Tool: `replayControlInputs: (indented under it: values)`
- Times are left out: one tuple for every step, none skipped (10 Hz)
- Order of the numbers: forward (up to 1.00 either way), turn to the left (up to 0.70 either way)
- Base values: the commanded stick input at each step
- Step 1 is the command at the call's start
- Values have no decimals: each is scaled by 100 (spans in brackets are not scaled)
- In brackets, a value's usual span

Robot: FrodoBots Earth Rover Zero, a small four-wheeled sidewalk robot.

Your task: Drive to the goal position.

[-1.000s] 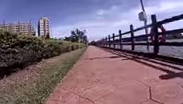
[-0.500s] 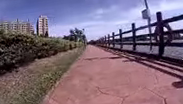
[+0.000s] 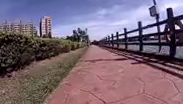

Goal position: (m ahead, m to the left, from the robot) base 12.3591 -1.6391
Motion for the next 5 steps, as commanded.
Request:
replayControlInputs:
  values:
    - [70,0]
    - [70,0]
    - [70,0]
    - [70,0]
    - [70,0]
